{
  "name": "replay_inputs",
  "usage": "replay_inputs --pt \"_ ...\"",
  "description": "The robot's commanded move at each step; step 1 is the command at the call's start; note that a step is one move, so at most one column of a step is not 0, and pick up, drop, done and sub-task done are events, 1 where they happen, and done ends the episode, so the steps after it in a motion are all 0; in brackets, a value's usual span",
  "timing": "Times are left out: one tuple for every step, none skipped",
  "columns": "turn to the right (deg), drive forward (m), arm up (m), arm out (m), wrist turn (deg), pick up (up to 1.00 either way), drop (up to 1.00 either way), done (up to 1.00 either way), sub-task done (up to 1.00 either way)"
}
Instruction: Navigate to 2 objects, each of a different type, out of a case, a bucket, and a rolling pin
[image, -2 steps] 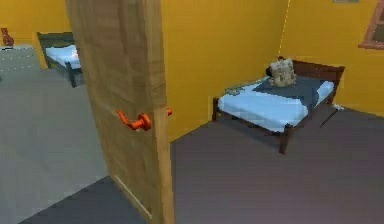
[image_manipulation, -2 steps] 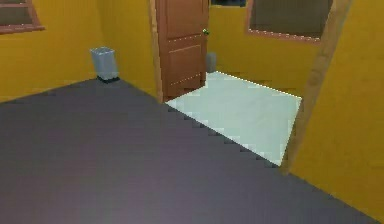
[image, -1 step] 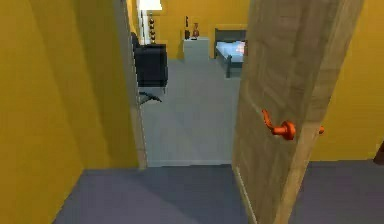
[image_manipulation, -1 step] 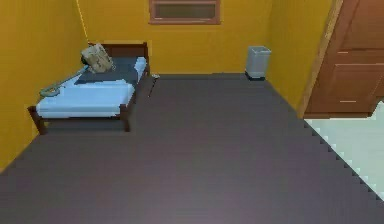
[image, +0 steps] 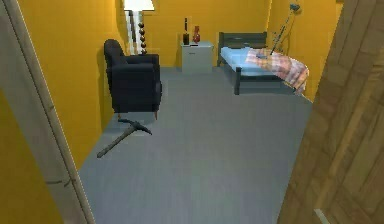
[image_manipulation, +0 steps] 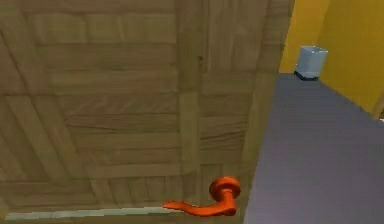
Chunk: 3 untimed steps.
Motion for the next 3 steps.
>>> replay_inputs --pt "0.0 1.00 0.00 0.00 0.0 0.00 0.00 0.00 0.00" --pt "0.0 1.00 0.00 0.00 0.0 0.00 0.00 0.00 0.00" --pt "-9.0 0.00 0.00 0.00 0.0 0.00 0.00 0.00 0.00"
